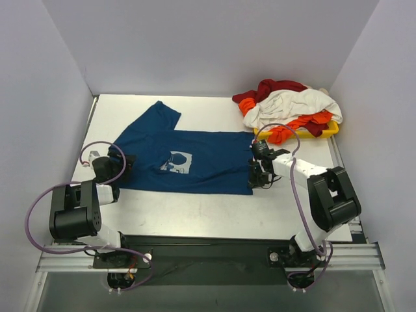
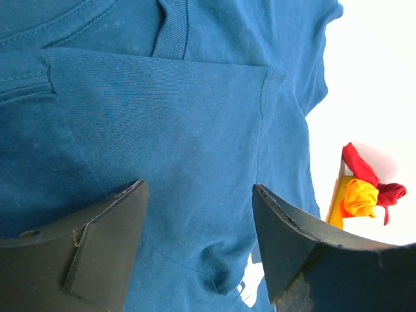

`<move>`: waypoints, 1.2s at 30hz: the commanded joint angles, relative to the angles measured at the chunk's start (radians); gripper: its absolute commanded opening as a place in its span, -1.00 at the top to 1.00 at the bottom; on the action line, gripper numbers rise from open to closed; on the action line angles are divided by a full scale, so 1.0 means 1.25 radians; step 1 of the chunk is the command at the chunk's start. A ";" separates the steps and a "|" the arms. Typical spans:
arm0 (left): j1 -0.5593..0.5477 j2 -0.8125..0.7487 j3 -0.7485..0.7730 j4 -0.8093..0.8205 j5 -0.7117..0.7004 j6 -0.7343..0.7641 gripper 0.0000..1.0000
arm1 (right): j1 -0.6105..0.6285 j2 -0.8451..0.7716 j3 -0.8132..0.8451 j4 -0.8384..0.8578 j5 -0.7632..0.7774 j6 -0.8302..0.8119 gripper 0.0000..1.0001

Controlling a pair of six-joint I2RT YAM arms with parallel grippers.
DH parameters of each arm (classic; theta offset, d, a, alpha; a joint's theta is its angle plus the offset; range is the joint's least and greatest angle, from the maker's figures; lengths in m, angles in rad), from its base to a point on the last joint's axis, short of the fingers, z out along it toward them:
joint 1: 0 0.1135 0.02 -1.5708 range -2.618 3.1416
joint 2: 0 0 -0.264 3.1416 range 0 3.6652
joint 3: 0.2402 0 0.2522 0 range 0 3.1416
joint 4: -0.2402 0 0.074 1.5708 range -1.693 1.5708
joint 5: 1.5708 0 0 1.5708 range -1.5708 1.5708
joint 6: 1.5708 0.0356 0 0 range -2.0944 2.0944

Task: Fold and stack the t-shirts
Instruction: Fold the flattened tshirt in 1/3 of the way

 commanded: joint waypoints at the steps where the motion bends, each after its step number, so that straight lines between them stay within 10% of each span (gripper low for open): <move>1: 0.021 -0.028 -0.052 -0.070 -0.015 -0.009 -0.53 | 0.017 -0.048 -0.041 -0.058 0.023 0.020 1.00; 23: 0.051 -0.558 -0.203 -0.406 -0.086 0.014 -0.53 | 0.140 -0.304 -0.213 -0.090 0.066 0.138 0.97; 36: 0.052 -0.633 -0.181 -0.460 0.000 0.114 -0.55 | 0.174 -0.408 -0.207 -0.134 0.104 0.144 0.26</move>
